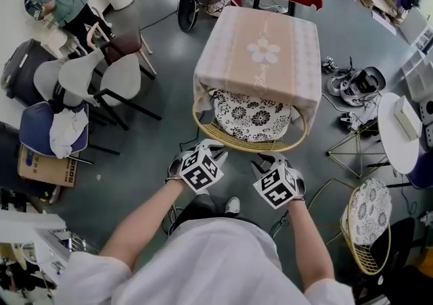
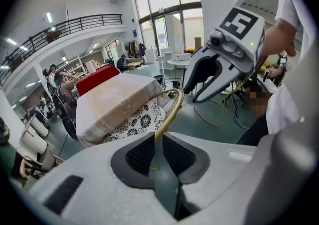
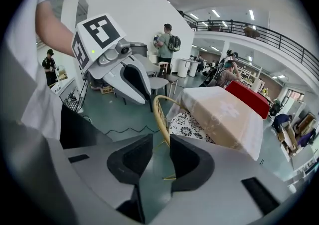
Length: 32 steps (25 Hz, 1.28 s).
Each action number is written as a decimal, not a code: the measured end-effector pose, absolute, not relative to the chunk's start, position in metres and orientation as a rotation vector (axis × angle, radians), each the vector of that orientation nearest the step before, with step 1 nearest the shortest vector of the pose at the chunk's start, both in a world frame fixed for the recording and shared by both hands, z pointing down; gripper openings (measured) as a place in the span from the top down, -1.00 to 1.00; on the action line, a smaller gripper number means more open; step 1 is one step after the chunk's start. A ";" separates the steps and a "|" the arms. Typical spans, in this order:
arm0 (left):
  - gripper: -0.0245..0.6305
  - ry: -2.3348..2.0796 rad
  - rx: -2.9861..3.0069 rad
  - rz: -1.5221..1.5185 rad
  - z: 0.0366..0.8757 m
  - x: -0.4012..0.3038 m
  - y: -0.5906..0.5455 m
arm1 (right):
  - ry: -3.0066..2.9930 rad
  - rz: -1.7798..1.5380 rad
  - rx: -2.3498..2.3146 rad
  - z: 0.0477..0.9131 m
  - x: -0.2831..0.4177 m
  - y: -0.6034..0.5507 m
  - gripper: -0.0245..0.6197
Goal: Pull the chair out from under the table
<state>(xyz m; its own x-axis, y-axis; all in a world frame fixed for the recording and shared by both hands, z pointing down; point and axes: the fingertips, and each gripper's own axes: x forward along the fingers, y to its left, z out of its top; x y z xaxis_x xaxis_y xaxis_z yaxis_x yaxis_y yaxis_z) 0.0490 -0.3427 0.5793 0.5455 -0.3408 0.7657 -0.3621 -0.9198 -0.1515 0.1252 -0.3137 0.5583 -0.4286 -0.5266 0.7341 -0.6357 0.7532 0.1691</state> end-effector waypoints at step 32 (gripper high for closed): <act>0.53 0.026 2.929 1.924 0.647 0.053 -0.372 | -1.803 -0.141 0.509 0.642 0.126 -0.347 0.56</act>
<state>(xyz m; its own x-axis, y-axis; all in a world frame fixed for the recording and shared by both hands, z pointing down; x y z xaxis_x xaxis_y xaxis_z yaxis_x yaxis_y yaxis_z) 0.0530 -0.3724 0.6473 0.4167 -0.1825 0.8905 0.2067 -0.9350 -0.2883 0.1258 -0.3469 0.6419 -0.2071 -0.4100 0.8883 -0.2671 0.8972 0.3518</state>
